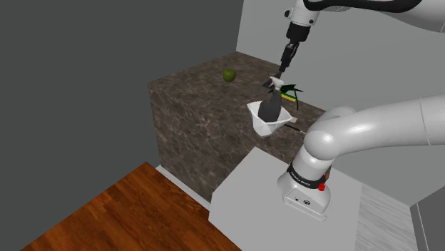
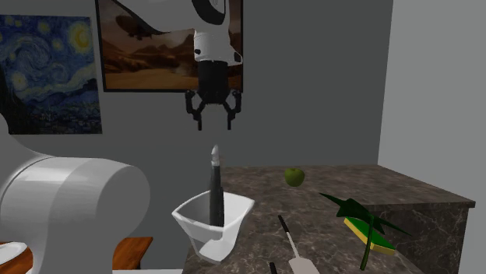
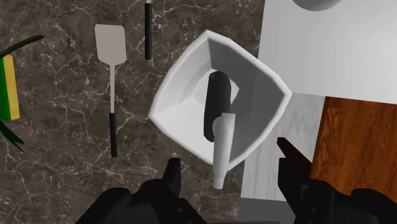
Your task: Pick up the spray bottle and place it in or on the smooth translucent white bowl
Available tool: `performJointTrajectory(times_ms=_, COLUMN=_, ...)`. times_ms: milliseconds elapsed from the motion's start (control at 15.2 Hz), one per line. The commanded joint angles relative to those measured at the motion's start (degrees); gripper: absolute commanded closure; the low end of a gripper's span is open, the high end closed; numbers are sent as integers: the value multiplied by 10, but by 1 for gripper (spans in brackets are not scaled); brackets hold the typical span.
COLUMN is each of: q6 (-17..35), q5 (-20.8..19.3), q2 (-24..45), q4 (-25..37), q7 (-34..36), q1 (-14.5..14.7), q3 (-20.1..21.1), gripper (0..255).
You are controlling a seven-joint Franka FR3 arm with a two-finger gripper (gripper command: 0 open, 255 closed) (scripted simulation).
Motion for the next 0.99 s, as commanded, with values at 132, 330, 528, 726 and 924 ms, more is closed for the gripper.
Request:
performJointTrajectory(times_ms=132, q6=0, q5=0, q2=0, q4=0, q7=0, q1=0, q3=0, gripper=0)
performJointTrajectory(times_ms=330, q6=-35, q5=7, q2=8, q4=43, q7=-2, q1=3, q3=7, gripper=0)
performJointTrajectory(times_ms=528, q6=-66, q5=12, q2=17, q4=83, q7=-4, q1=6, q3=12, gripper=0)
performJointTrajectory(times_ms=726, q6=-66, q5=12, q2=17, q4=83, q7=-4, q1=6, q3=12, gripper=0)
performJointTrajectory(times_ms=924, q6=-66, q5=12, q2=17, q4=83, q7=-4, q1=6, q3=12, gripper=0)
